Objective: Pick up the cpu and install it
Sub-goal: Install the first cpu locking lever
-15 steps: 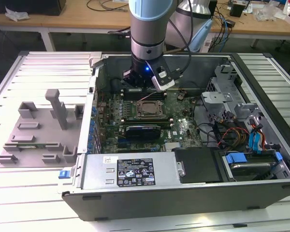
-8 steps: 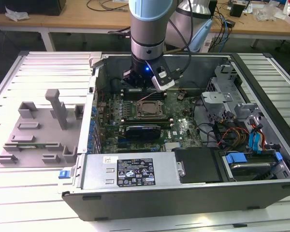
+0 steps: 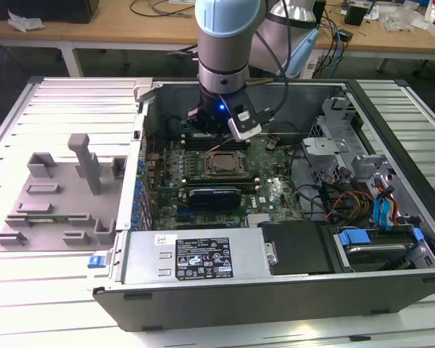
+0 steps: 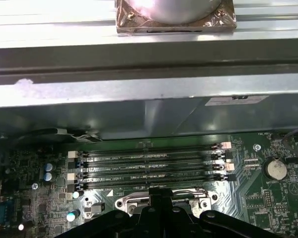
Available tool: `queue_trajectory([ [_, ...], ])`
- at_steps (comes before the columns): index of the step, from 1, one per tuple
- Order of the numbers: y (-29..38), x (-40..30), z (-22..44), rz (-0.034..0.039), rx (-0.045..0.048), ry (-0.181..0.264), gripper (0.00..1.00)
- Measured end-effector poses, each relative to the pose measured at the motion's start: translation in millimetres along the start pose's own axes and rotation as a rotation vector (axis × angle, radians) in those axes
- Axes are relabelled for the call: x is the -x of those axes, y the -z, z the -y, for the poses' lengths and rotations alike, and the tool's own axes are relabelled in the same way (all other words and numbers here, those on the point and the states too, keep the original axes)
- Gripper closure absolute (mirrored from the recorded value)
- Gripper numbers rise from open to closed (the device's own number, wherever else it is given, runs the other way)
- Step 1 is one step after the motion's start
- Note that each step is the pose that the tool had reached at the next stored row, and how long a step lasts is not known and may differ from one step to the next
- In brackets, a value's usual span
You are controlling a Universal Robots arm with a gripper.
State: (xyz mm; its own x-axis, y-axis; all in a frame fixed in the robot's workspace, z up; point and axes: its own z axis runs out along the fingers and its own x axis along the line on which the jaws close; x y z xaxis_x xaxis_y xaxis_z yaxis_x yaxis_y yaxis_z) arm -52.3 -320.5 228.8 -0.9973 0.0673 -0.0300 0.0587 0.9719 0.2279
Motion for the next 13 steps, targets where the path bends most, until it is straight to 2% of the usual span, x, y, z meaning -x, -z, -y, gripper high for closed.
queue_trajectory([
  [5,-2.2,4.4,-1.1,0.0004,-0.0001,-0.002,0.89],
  [9,-4.1,4.1,-6.2,0.0008,-0.0002,-0.003,0.89],
  [13,-9.5,5.2,-7.7,0.0016,-0.0004,-0.007,0.89],
])
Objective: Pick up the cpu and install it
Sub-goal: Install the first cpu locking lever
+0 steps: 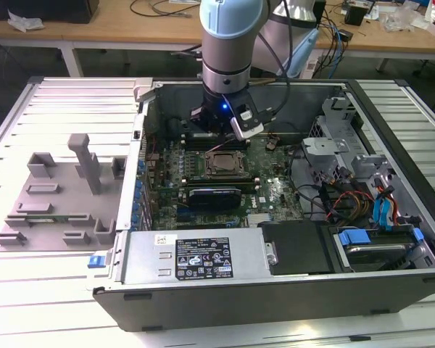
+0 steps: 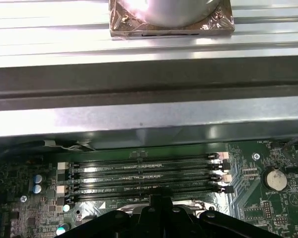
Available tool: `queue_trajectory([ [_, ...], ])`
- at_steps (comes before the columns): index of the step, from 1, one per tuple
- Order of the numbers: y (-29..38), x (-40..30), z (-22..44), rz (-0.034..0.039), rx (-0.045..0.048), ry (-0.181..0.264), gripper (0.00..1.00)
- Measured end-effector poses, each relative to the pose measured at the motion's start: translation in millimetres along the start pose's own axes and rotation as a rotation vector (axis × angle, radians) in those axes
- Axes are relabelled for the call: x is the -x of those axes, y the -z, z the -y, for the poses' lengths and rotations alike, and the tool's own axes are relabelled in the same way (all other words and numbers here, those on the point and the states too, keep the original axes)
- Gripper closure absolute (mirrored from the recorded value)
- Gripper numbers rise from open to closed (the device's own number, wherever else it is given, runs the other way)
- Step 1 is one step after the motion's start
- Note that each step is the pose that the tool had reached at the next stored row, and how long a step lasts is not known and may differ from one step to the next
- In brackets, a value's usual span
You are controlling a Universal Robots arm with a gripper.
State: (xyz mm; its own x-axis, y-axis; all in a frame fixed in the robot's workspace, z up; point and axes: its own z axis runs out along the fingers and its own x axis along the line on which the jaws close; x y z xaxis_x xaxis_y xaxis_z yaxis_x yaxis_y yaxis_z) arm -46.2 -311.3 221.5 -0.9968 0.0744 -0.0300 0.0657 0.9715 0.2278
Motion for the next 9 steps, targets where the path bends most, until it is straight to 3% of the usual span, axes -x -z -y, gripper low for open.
queue_trajectory([
  [5,-2.7,0.6,0.6,0.0033,-0.0017,-0.014,0.89],
  [9,-5.8,0.5,1.3,0.0193,-0.0063,-0.081,0.89],
])
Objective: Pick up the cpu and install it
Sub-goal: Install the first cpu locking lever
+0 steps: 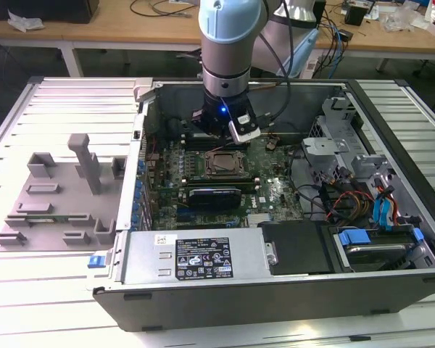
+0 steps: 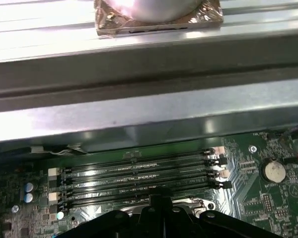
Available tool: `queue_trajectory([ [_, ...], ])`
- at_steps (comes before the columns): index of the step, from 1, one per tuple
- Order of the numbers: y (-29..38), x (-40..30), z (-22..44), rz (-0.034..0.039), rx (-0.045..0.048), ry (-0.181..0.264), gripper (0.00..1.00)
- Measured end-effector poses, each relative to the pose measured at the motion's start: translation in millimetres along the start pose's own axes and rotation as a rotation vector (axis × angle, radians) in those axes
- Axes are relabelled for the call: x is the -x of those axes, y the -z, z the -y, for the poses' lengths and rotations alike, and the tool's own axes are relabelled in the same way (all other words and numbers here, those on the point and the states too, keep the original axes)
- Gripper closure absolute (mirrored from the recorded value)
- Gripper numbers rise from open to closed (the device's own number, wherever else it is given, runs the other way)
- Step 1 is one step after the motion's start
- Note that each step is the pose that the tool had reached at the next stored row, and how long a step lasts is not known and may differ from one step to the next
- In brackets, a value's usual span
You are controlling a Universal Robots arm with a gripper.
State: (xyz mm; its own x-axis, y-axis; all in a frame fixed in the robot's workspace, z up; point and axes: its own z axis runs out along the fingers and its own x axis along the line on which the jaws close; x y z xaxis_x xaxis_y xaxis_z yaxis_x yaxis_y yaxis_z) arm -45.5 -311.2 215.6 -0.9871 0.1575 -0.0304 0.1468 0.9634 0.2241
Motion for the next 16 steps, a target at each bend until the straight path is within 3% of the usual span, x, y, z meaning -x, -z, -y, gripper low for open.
queue_trajectory([
  [3,-2.9,-0.1,0.7,0.0083,-0.0067,-0.032,0.89],
  [8,-6.3,-0.3,0.5,0.0161,-0.0178,-0.059,0.89],
  [12,-7.2,0.1,0.6,0.0262,-0.0212,-0.102,0.89],
  [16,-7.7,-0.3,-1.7,0.0264,-0.0218,-0.103,0.89],
])
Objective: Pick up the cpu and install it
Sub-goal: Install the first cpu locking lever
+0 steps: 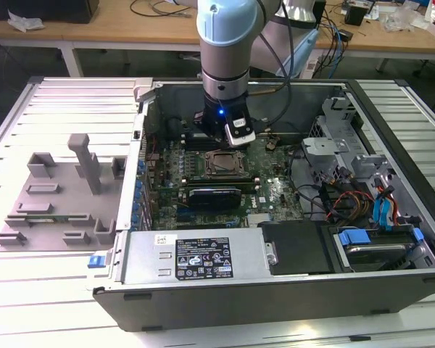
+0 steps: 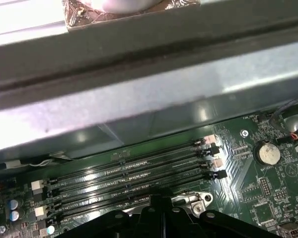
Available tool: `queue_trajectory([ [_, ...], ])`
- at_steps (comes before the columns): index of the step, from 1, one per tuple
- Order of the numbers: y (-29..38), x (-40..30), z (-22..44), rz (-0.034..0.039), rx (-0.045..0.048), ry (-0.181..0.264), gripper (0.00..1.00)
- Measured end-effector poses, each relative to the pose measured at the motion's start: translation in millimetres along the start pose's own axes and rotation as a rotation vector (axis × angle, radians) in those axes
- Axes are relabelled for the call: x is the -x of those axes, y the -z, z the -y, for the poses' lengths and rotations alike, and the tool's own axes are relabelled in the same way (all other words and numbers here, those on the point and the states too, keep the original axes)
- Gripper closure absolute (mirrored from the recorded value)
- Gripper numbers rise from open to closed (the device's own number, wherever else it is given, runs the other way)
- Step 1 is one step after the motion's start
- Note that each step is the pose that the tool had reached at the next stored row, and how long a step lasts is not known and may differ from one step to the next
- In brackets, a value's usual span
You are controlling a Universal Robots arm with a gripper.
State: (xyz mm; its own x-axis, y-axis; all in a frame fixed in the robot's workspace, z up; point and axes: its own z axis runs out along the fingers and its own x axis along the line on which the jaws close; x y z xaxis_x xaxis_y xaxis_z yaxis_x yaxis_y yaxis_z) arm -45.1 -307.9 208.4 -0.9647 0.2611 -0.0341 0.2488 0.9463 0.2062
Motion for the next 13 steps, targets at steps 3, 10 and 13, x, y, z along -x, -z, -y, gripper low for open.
queue_trajectory([
  [3,-0.3,-0.4,-1.4,0.0003,-0.0013,0.0,0.89],
  [10,-2.2,-2.0,-7.1,0.0088,-0.0217,0.003,0.89],
  [13,-2.3,-2.1,-7.1,0.0128,-0.0297,0.004,0.89],
])
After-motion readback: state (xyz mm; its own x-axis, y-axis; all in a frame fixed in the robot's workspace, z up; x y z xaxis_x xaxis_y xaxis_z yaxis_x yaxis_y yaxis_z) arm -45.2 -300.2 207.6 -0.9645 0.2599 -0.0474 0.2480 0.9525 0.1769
